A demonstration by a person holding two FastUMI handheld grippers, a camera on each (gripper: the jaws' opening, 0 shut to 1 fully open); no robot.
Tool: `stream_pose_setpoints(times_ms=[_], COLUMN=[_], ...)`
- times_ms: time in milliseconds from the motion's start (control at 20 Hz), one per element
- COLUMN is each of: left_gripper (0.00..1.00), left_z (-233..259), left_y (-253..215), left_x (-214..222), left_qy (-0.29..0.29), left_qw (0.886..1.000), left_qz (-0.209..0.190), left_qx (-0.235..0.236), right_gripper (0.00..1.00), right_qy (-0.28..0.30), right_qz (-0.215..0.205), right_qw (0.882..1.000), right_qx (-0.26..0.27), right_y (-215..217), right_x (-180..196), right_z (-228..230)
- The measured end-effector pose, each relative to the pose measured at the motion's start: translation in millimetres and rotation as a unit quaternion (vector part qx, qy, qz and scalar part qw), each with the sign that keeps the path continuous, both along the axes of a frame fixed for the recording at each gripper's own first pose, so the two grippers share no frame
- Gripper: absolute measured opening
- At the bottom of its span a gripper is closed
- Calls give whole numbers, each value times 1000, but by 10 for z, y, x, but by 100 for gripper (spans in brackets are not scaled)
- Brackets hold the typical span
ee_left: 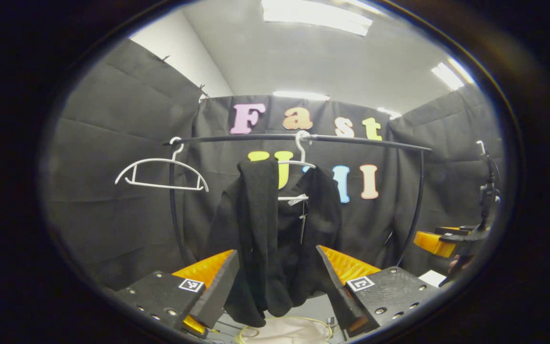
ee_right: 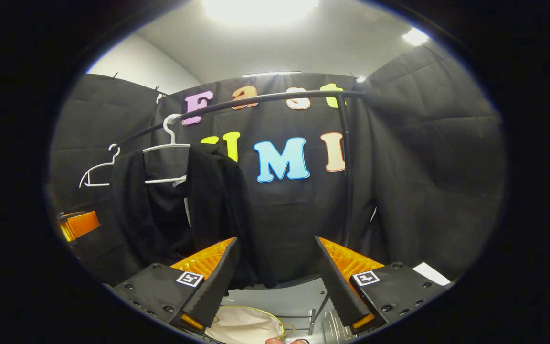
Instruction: Grasp the clothes on the hanger with both hands and then place them into the laundry hamper below.
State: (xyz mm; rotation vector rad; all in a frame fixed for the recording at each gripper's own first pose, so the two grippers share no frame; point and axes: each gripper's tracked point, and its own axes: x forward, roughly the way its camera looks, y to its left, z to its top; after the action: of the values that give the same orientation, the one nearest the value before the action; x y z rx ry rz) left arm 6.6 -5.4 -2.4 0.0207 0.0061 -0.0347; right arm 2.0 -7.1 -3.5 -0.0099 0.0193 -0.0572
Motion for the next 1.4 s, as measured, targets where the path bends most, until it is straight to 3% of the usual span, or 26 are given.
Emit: stream_pose_setpoints(times_ms=[50,100,400,650,800,1000,1100,1400], left_gripper=[93,93,93,93,93,93,93,93], left_z=[-2,-7,-76,-106,-52,-24,-34,53], left_y=[-25,-32,-35,3,73,86,86,136], left_x=[-1,3,-12,67,179,404,522,853], left_qy=[0,0,9,24,22,22,26,26], left_qw=[1000,1000,1000,999,999,998,997,992], left_qz=[-3,-4,1,18,37,58,71,123], left_qx=[-2,-4,-7,-21,-19,-26,-30,-22], right_gripper=[94,98,98,94,98,94,98,98], right_qy=[-4,-7,1,4,9,15,20,23], right_qz=[-5,-7,-12,-21,-12,21,58,176], right_qw=[1000,1000,1000,1000,1000,1000,998,984], right_qx=[-1,-1,4,8,8,6,10,-9], right_y=[-9,-6,-26,-64,-103,-2,204,820], right_x=[-7,-14,-36,-45,85,337,543,1167], right_z=[17,14,-31,-24,-1,36,60,164])
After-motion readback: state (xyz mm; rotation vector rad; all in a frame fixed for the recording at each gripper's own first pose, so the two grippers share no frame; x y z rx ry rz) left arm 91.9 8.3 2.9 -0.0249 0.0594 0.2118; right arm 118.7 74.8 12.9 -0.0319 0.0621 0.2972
